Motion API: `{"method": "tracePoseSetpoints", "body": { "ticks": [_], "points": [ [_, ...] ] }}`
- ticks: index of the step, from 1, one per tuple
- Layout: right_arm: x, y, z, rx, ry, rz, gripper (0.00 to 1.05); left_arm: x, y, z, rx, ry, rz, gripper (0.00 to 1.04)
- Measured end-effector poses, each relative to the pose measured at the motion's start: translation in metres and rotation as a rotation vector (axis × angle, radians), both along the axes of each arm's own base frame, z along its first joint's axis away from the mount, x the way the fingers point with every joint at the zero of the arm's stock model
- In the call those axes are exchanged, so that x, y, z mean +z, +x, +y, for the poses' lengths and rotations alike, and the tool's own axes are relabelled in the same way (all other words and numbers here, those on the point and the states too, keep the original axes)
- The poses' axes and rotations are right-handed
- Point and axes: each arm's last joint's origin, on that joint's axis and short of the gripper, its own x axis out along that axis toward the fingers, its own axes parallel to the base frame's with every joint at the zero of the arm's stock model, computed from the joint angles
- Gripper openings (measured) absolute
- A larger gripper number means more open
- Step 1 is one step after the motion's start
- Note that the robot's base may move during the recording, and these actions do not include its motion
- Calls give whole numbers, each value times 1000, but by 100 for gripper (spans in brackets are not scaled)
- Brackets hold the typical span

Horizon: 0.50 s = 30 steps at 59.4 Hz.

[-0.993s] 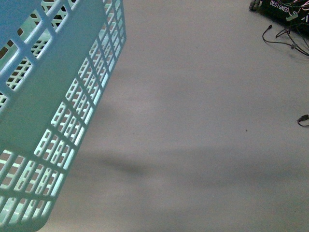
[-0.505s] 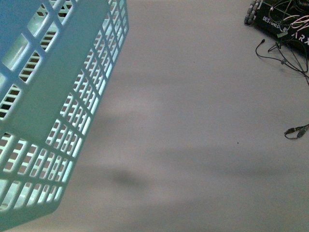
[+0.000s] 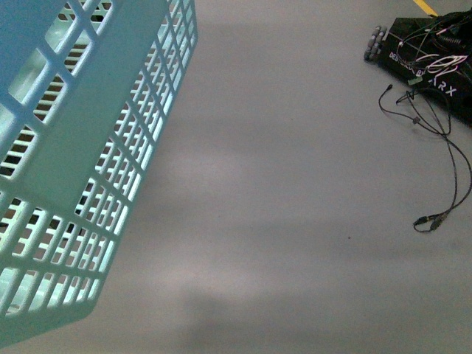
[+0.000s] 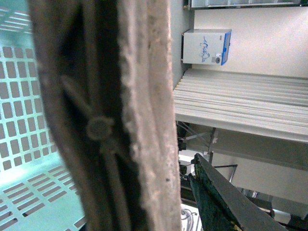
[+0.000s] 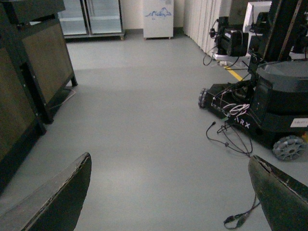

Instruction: Pick lemon and mango into basket

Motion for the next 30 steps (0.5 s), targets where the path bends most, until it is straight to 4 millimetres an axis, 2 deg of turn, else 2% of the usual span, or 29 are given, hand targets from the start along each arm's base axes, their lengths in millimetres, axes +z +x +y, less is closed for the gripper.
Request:
{"method": "tracePoseSetpoints", "body": {
  "ticks": [30],
  "points": [
    [0, 0, 0, 0, 0, 0, 96, 0, 0, 0, 0, 0, 0, 29]
  ]
}}
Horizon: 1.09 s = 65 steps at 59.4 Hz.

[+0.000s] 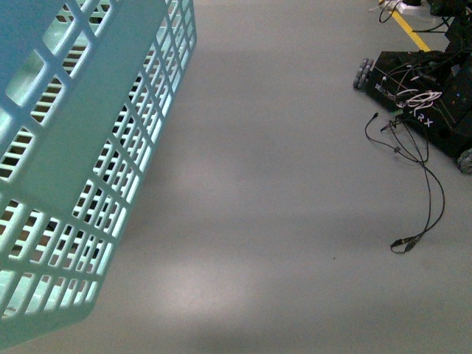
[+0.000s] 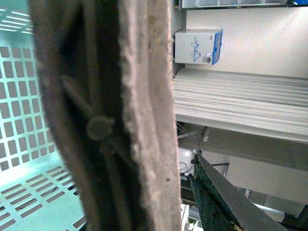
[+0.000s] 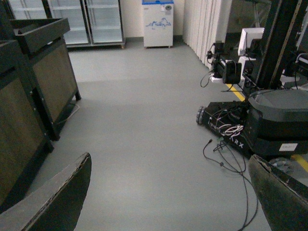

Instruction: Pick lemon and mango into basket

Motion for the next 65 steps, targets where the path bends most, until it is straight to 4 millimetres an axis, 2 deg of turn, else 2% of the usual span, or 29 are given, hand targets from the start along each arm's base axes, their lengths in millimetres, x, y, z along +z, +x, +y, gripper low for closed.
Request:
{"method": "tracePoseSetpoints", "body": {
  "ticks": [65],
  "points": [
    [0, 0, 0, 0, 0, 0, 96, 0, 0, 0, 0, 0, -1, 29]
  ]
}}
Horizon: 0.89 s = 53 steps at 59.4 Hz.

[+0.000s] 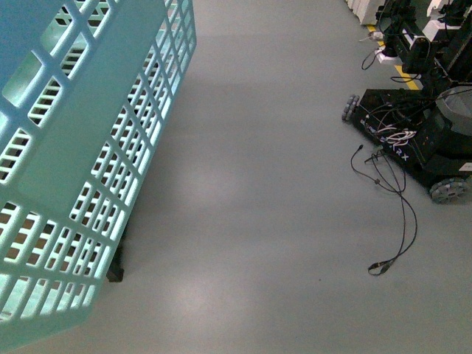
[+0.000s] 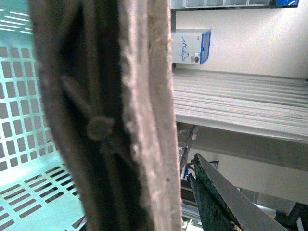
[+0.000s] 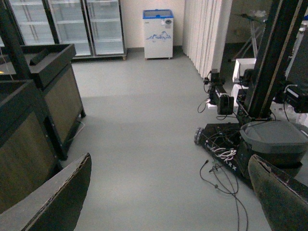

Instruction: Pick lemon and mango into basket

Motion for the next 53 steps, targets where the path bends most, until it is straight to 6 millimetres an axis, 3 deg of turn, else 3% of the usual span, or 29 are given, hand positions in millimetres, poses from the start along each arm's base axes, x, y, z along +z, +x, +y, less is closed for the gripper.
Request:
{"method": "tracePoseSetpoints", "body": {
  "ticks": [53],
  "points": [
    [0, 0, 0, 0, 0, 0, 96, 0, 0, 0, -2, 0, -1, 28]
  ]
}}
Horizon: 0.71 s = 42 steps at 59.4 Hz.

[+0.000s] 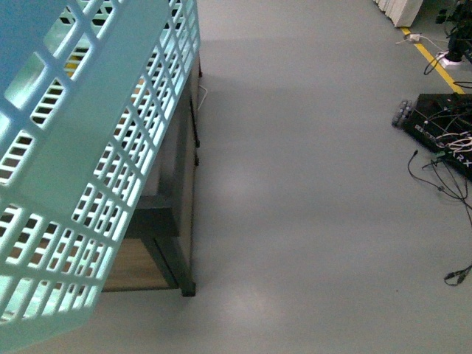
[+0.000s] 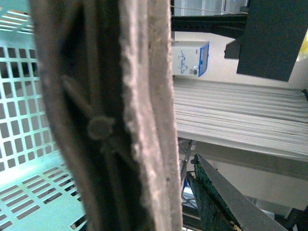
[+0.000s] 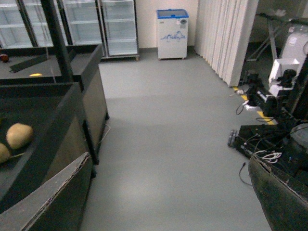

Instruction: Pick lemon and mango into basket

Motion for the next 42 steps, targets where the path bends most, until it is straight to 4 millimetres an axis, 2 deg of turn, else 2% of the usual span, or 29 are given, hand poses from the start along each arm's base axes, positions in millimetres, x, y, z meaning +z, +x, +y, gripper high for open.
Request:
{"method": "tracePoseSetpoints", "body": {
  "ticks": [42],
  "points": [
    [0, 0, 0, 2, 0, 0, 96, 0, 0, 0, 2, -1, -1, 28]
  ]
}}
